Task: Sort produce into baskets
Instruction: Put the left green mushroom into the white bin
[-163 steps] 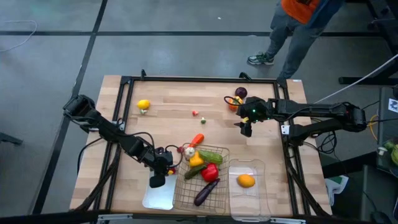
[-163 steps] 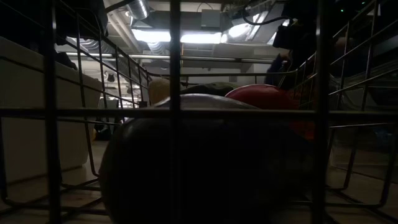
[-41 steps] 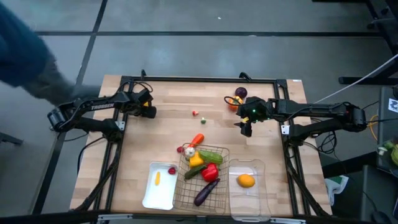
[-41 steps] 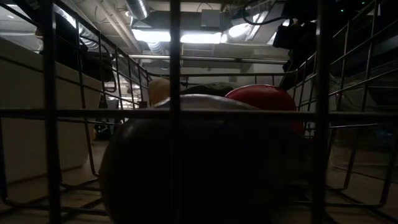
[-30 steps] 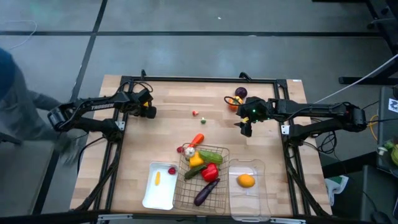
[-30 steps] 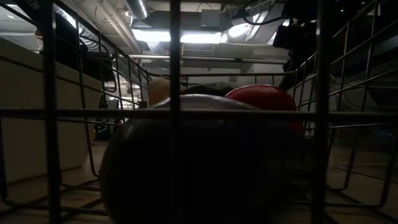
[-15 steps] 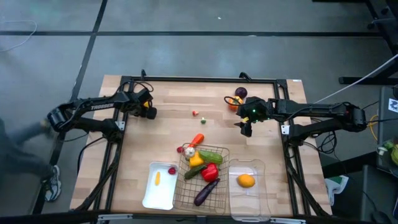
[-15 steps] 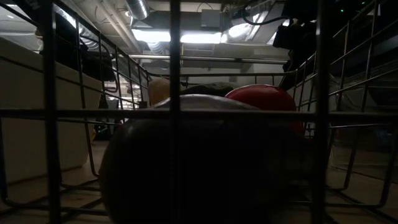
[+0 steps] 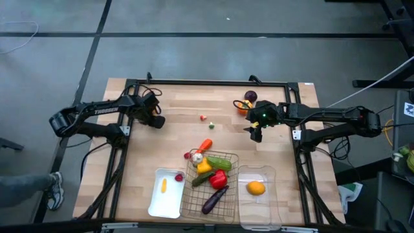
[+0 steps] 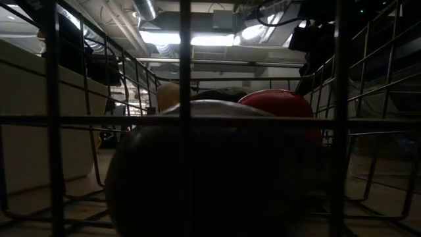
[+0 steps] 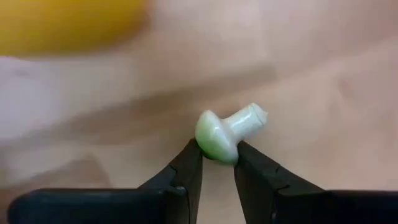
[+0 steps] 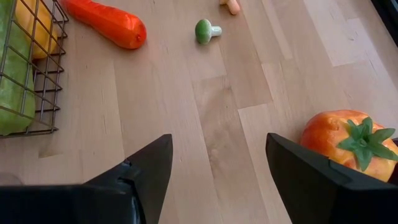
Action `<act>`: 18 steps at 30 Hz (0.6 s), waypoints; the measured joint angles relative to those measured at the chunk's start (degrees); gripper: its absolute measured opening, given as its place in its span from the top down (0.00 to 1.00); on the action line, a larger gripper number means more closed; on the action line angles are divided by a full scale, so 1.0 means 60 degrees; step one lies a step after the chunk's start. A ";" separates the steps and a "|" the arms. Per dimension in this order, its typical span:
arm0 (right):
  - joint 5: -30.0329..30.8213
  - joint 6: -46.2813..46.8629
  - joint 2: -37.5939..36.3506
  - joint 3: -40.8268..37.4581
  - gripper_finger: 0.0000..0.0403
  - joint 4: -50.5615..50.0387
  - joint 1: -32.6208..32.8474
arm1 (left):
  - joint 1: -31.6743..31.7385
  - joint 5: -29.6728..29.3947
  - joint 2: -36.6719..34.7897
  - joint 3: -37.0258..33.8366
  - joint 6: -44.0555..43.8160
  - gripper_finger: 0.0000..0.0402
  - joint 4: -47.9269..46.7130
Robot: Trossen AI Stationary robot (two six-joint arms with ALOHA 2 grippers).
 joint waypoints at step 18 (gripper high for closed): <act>0.0000 0.0000 0.0000 0.0000 0.36 -0.0002 0.0001 | -0.1855 0.3789 0.0017 0.0017 -0.0134 0.81 0.0892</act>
